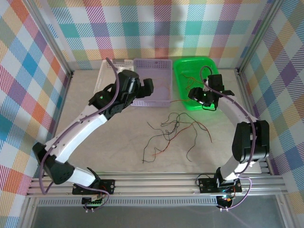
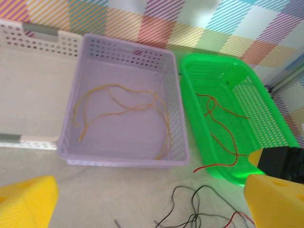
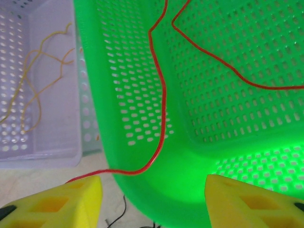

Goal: Untangle the cables

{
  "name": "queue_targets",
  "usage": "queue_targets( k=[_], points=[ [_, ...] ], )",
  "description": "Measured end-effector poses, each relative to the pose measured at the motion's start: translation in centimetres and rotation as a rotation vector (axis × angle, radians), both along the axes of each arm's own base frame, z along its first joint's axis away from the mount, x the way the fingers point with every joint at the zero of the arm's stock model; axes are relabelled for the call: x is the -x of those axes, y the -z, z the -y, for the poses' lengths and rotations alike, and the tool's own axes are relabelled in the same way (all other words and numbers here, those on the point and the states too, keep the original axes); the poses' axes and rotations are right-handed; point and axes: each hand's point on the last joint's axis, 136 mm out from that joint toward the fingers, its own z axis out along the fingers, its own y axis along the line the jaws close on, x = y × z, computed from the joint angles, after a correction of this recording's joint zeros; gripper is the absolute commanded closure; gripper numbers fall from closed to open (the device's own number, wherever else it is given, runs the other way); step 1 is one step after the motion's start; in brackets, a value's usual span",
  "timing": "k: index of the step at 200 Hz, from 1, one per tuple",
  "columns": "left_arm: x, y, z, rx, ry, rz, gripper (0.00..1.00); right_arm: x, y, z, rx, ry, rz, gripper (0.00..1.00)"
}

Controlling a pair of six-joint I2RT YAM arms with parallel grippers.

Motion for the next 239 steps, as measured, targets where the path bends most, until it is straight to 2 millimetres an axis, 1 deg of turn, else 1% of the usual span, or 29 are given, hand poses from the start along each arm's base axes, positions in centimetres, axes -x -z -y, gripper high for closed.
queue_targets(
  k=[44, 76, 93, 101, 120, 138, 149, 172, 210, 224, 239],
  points=[
    [3.6, 2.2, -4.0, -0.049, -0.038, -0.024, 0.00, -2.1, 1.4, -0.3, 0.015, -0.017, -0.006, 0.48],
    [5.3, 2.2, -6.0, -0.052, -0.058, -0.009, 0.00, -3.1, 2.4, -0.8, -0.003, -0.032, -0.012, 0.52],
    [5.9, 2.3, -6.8, -0.055, -0.069, -0.002, 0.00, -3.5, 3.2, -1.0, -0.012, -0.040, -0.023, 0.58],
    [6.0, 2.4, -7.2, -0.057, -0.076, -0.001, 0.00, -3.5, 3.7, -1.1, -0.014, -0.042, -0.033, 0.60],
    [6.3, 2.9, -7.6, -0.066, -0.083, -0.004, 0.00, -3.6, 4.6, -1.3, -0.019, -0.047, -0.048, 0.68],
    [6.5, 3.4, -7.9, -0.074, -0.087, -0.008, 0.00, -3.9, 5.0, -1.4, -0.023, -0.047, -0.058, 0.80],
    [6.6, 3.6, -7.9, -0.078, -0.089, -0.010, 0.00, -4.2, 4.9, -1.4, -0.020, -0.050, -0.053, 0.88],
    [6.5, 3.8, -8.1, -0.085, -0.094, -0.012, 0.00, -4.7, 4.4, -1.0, -0.004, -0.032, -0.038, 1.00],
    [6.5, 3.9, -8.1, -0.085, -0.095, -0.012, 0.00, -5.5, 3.2, 0.4, 0.077, 0.012, -0.013, 1.00],
    [6.5, 3.9, -8.1, -0.085, -0.094, -0.012, 0.00, -6.1, 2.2, 1.0, 0.105, 0.027, -0.001, 1.00],
    [6.5, 4.0, -8.1, -0.087, -0.094, -0.014, 0.00, -6.9, 0.6, 1.8, 0.119, 0.047, 0.025, 1.00]
  ],
)
